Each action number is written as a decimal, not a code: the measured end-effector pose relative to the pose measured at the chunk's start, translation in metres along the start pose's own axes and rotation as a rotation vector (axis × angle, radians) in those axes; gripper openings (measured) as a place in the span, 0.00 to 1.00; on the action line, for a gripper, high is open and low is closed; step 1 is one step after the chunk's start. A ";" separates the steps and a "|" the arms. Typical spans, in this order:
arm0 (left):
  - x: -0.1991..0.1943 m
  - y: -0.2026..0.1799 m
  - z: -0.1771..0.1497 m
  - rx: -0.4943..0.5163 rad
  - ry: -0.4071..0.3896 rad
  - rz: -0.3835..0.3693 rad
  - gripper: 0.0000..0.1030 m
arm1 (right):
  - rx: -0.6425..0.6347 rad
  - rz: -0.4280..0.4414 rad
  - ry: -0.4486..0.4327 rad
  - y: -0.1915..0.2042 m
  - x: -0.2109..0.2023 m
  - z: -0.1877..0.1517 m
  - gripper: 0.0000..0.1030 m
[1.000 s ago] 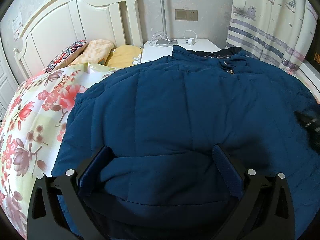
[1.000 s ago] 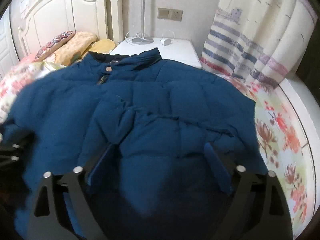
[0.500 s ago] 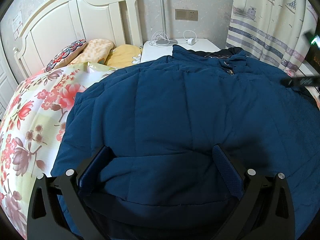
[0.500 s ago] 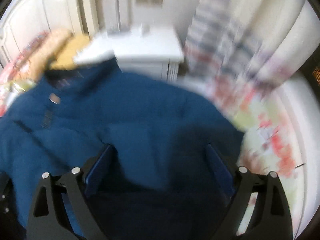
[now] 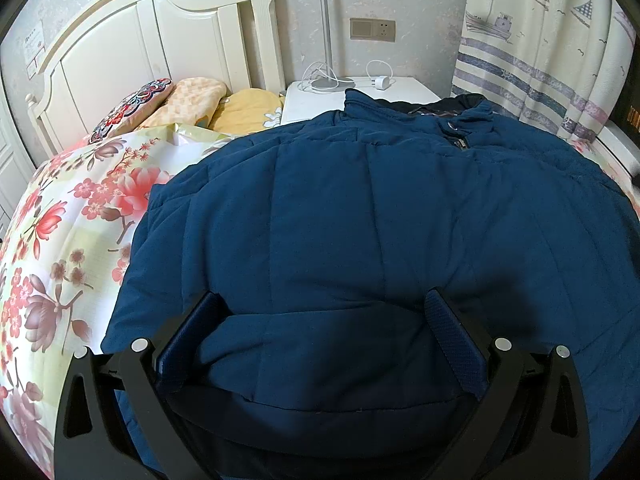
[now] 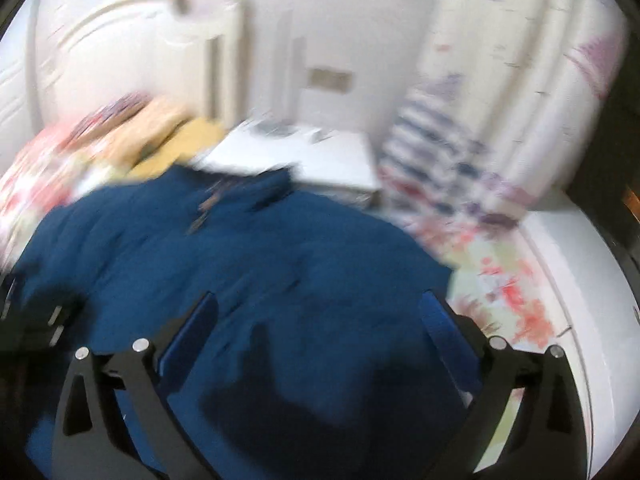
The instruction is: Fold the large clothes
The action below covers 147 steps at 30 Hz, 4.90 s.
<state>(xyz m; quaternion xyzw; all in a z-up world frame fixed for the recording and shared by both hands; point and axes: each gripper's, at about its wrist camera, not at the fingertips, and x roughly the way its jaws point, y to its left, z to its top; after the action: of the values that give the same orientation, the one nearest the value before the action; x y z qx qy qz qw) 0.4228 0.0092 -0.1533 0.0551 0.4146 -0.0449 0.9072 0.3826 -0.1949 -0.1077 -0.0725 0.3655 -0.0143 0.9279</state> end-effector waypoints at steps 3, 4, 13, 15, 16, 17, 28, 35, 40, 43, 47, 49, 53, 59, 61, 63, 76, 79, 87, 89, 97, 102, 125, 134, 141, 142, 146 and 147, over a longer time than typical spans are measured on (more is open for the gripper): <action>0.000 0.000 0.000 0.000 0.000 0.000 0.96 | -0.081 -0.006 0.108 0.022 0.025 -0.025 0.97; 0.000 0.000 0.000 0.000 0.000 -0.001 0.96 | -0.068 0.002 0.115 0.020 0.035 -0.031 0.97; 0.002 0.000 -0.001 0.001 0.005 0.006 0.96 | 0.037 0.044 0.143 0.014 0.015 -0.033 0.97; -0.005 -0.001 -0.003 -0.009 0.020 0.023 0.96 | 0.040 0.077 0.103 0.016 -0.014 -0.043 0.97; -0.016 -0.003 -0.006 -0.033 0.034 0.025 0.96 | 0.043 0.087 0.098 0.016 -0.023 -0.048 0.97; -0.028 -0.006 -0.009 -0.046 0.031 0.012 0.95 | 0.047 0.104 0.092 0.016 -0.034 -0.057 0.97; -0.064 -0.060 -0.079 0.048 0.119 -0.091 0.96 | 0.014 0.121 0.226 0.026 -0.027 -0.110 0.97; -0.075 0.006 -0.109 -0.106 0.122 -0.014 0.96 | 0.151 0.095 0.267 -0.040 -0.035 -0.143 0.98; -0.104 0.006 -0.117 -0.091 0.068 0.025 0.96 | 0.122 0.071 0.199 -0.035 -0.066 -0.152 0.97; -0.138 -0.010 -0.131 -0.040 0.007 -0.064 0.96 | 0.056 0.117 0.126 -0.016 -0.100 -0.163 0.97; -0.155 -0.060 -0.164 0.141 0.009 -0.090 0.96 | -0.109 0.207 0.090 0.027 -0.128 -0.189 0.97; -0.145 -0.075 -0.179 0.195 0.032 -0.040 0.96 | -0.183 0.204 0.138 0.047 -0.120 -0.209 0.97; -0.149 -0.066 -0.185 0.134 0.043 -0.066 0.96 | -0.139 0.202 0.138 0.042 -0.127 -0.211 0.97; -0.190 -0.047 -0.222 0.142 -0.012 -0.052 0.96 | -0.202 0.209 0.053 0.040 -0.172 -0.239 0.97; -0.188 -0.043 -0.234 0.150 0.001 -0.047 0.96 | -0.211 0.225 0.080 0.041 -0.167 -0.257 0.97; -0.186 -0.031 -0.239 0.109 -0.006 -0.081 0.96 | -0.137 0.255 0.066 0.031 -0.166 -0.264 0.98; -0.213 -0.023 -0.271 0.107 -0.013 -0.127 0.96 | -0.208 0.264 0.055 0.033 -0.195 -0.287 0.97; -0.232 -0.008 -0.275 0.102 -0.057 -0.113 0.96 | -0.226 0.261 0.025 0.019 -0.216 -0.296 0.97; -0.254 0.066 -0.314 -0.157 -0.105 -0.194 0.96 | 0.119 0.314 0.050 -0.083 -0.235 -0.356 0.97; -0.256 0.075 -0.326 -0.189 -0.109 -0.211 0.96 | 0.187 0.347 0.063 -0.095 -0.233 -0.371 0.97; -0.234 0.092 -0.348 -0.329 -0.066 -0.399 0.95 | 0.423 0.582 0.089 -0.115 -0.196 -0.390 0.61; -0.241 0.072 -0.347 -0.284 -0.087 -0.454 0.80 | 0.340 0.537 0.033 -0.109 -0.214 -0.385 0.43; -0.242 0.072 -0.323 -0.255 -0.135 -0.515 0.63 | 0.341 0.615 -0.073 -0.110 -0.210 -0.361 0.44; -0.265 0.079 -0.316 -0.315 -0.196 -0.574 0.15 | 0.303 0.570 -0.126 -0.102 -0.229 -0.356 0.13; -0.341 0.099 -0.305 -0.375 -0.356 -0.728 0.14 | 0.201 0.612 -0.302 -0.104 -0.312 -0.342 0.12; -0.354 0.103 -0.306 -0.381 -0.369 -0.752 0.14 | 0.170 0.610 -0.320 -0.103 -0.329 -0.340 0.12; -0.397 0.119 -0.319 -0.385 -0.427 -0.840 0.14 | 0.079 0.618 -0.428 -0.105 -0.393 -0.336 0.13; -0.402 0.121 -0.319 -0.391 -0.434 -0.851 0.15 | 0.078 0.619 -0.447 -0.106 -0.401 -0.333 0.13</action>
<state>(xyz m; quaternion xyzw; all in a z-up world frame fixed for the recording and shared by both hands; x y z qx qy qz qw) -0.0623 0.1876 -0.0489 -0.2997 0.2033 -0.3420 0.8671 -0.1345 -0.3091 -0.0617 0.0752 0.1581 0.2686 0.9472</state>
